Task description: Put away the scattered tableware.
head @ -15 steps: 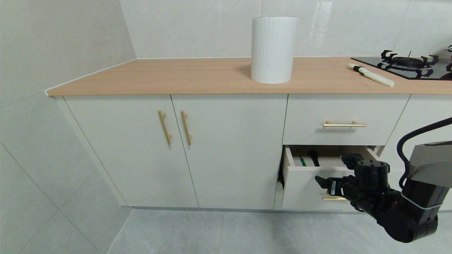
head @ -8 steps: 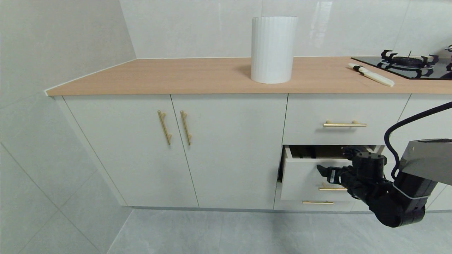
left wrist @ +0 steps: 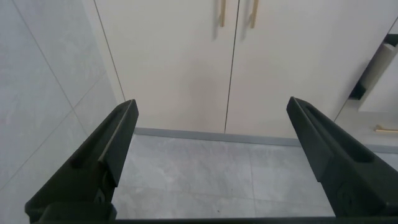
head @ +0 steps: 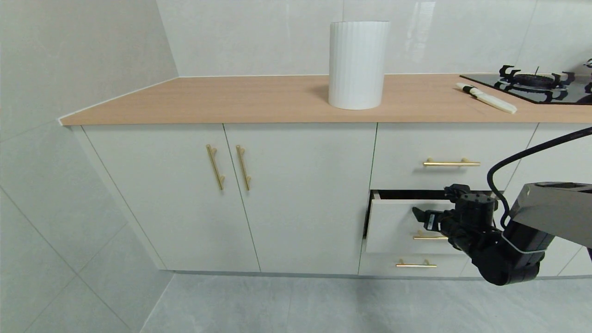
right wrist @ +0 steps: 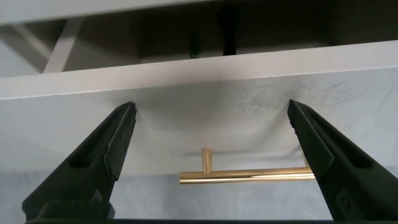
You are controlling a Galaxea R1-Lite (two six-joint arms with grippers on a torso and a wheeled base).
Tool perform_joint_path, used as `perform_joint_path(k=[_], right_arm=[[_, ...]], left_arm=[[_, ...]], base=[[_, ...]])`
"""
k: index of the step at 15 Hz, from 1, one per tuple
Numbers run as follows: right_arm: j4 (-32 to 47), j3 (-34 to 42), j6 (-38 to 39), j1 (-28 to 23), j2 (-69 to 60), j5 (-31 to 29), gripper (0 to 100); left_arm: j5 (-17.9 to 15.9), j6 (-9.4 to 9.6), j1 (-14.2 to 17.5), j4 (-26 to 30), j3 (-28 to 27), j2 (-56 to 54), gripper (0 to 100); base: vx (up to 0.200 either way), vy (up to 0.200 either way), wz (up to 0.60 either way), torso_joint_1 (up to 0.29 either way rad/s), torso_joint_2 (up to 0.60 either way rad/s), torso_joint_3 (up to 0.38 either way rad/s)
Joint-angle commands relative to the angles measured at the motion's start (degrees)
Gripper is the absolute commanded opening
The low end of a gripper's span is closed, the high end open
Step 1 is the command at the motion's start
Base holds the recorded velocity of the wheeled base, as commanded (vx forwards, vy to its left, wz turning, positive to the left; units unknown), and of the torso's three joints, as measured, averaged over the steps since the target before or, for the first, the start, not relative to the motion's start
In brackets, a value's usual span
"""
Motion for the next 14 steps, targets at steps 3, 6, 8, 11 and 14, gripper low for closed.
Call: perform_joint_path(k=[3, 6, 8, 11, 14], right_arm=[[-0.06, -4.15, 0.01, -0.89, 2.65, -0.04, 100], [-0.15, -6.97, 0.1, -1.94, 4.15, -0.22, 100], [-0.15, -6.97, 0.1, -1.94, 4.15, -0.22, 100], [-0.06, -10.83, 0.1, -2.12, 5.38, -0.83, 100], [-0.06, -15.4, 0.1, -2.12, 7.58, -2.33, 100]], left_arm=[[0.02, -0.01, 0.0, -0.02, 0.01, 0.02, 100], [0.02, -0.01, 0.0, -0.02, 0.01, 0.02, 100], [0.02, -0.01, 0.0, -0.02, 0.01, 0.02, 100], [0.02, -0.01, 0.0, -0.02, 0.01, 0.02, 100], [0.02, -0.01, 0.0, -0.02, 0.01, 0.02, 100]], base=[[0.0, 0.0, 0.0, 0.0, 0.0, 0.0], [0.0, 0.0, 0.0, 0.0, 0.0, 0.0], [0.0, 0.0, 0.0, 0.0, 0.0, 0.0], [0.0, 0.0, 0.0, 0.0, 0.0, 0.0], [0.0, 0.0, 0.0, 0.0, 0.0, 0.0]])
